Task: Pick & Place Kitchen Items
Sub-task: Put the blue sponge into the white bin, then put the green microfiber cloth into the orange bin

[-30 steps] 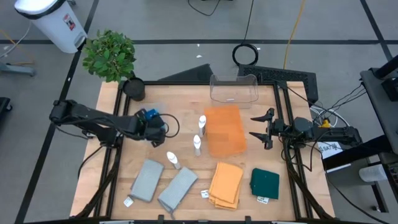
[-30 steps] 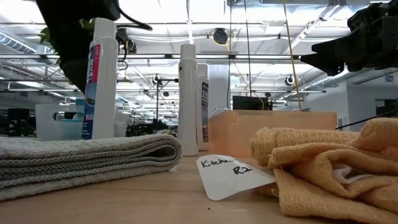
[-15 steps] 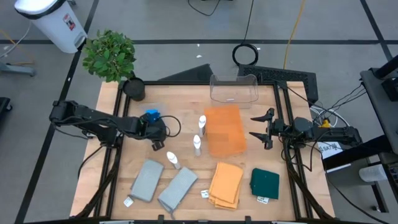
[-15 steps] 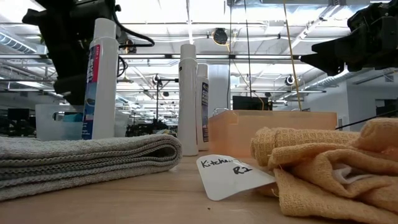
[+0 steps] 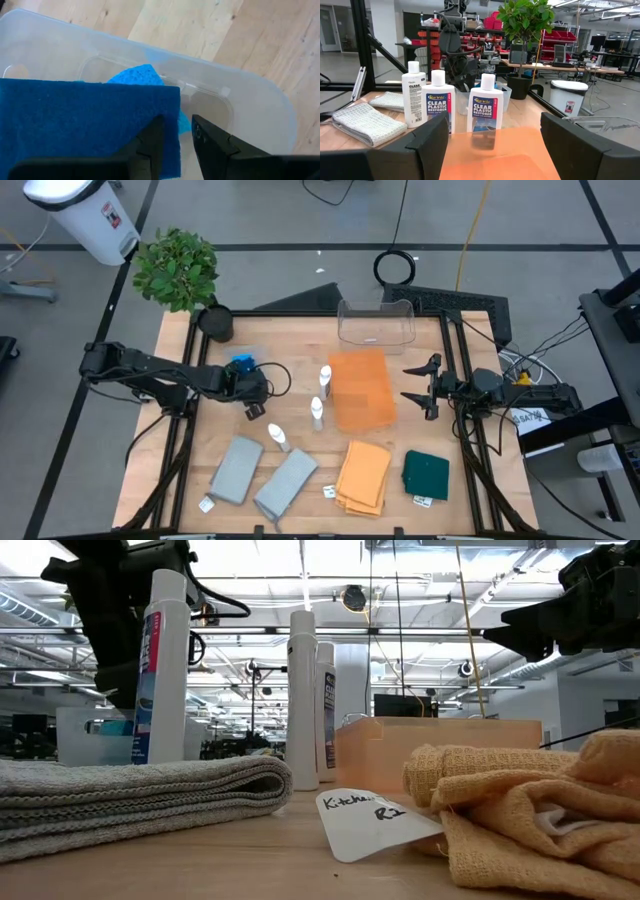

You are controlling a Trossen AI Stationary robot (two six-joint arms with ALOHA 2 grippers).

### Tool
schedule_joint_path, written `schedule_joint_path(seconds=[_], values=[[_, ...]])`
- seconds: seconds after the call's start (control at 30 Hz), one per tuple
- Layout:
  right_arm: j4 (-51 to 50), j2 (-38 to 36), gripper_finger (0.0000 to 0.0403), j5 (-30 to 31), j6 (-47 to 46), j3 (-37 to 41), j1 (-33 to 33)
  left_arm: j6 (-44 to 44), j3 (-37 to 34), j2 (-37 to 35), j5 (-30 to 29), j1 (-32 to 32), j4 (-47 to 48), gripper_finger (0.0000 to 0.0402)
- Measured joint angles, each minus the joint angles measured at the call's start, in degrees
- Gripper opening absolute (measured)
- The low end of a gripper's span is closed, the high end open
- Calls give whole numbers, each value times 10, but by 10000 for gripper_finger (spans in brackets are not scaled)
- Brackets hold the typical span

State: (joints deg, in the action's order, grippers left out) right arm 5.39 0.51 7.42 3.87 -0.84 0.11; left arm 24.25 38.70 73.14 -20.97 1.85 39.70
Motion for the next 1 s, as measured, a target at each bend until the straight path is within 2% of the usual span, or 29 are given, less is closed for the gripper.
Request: schedule_joint_path(seconds=[0.23,0.47,0.63,1.0], values=[[0,0,279,0,0,0,0,13,13,-2,0,-4,-1,108],[0,0,279,0,0,0,0,17,26,-59,0,-24,-9,108],[0,0,279,0,0,0,0,4,26,-118,0,-32,-15,109],[0,0,279,0,0,0,0,-92,5,-305,29,-32,-117,109]])
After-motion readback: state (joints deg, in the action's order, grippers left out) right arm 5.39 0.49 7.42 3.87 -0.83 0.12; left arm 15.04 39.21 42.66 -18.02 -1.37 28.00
